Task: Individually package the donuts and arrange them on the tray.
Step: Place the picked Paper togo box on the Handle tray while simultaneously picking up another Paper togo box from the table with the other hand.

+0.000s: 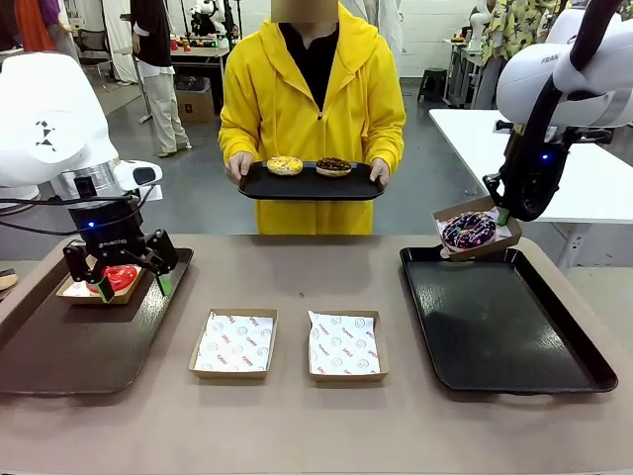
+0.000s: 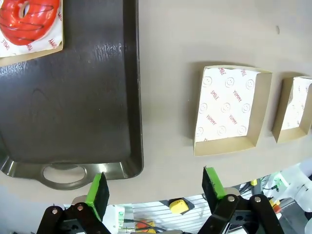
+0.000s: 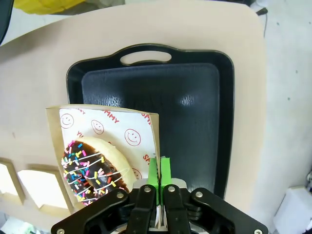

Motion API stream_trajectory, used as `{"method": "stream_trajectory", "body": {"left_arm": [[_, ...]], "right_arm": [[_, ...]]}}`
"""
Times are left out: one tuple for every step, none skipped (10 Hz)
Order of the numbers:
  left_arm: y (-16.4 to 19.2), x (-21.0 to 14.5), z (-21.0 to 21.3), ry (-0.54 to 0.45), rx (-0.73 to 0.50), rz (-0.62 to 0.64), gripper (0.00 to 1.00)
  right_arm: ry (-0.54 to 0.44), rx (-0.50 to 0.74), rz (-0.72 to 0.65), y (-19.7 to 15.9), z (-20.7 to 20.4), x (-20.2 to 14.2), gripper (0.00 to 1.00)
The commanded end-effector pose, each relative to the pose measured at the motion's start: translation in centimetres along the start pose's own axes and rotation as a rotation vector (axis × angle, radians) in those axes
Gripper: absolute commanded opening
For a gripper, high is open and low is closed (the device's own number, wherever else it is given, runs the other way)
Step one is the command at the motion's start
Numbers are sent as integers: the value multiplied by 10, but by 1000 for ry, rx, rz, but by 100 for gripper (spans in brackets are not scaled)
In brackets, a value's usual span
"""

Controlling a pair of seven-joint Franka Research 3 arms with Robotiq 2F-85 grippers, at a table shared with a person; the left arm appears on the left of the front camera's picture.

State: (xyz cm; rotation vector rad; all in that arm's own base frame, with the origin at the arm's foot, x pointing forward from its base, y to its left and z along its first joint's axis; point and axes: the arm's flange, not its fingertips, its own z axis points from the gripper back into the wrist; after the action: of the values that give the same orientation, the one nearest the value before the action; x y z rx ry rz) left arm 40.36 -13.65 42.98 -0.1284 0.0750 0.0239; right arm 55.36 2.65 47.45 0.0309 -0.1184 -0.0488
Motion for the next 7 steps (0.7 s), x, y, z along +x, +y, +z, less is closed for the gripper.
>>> {"method": "stream_trajectory", "body": {"left_arm": [[2,1,4,11,3,-1,100],[2,1,4,11,3,-1,100],[2,1,4,11,3,-1,100],[2,1,4,11,3,-1,100],[2,1,4,11,3,-1,100],[2,1,4,11,3,-1,100],[2,0,0,4,-2,5,100]], "right_arm": [[4,0,-3,0,0,-1,2],[4,0,-3,0,0,-1,2],[4,0,-3,0,0,-1,2],[4,0,-3,0,0,-1,2],[4,0,-3,0,0,-1,2],[4,0,-3,0,0,-1,2],[4,0,-3,0,0,-1,2]]}}
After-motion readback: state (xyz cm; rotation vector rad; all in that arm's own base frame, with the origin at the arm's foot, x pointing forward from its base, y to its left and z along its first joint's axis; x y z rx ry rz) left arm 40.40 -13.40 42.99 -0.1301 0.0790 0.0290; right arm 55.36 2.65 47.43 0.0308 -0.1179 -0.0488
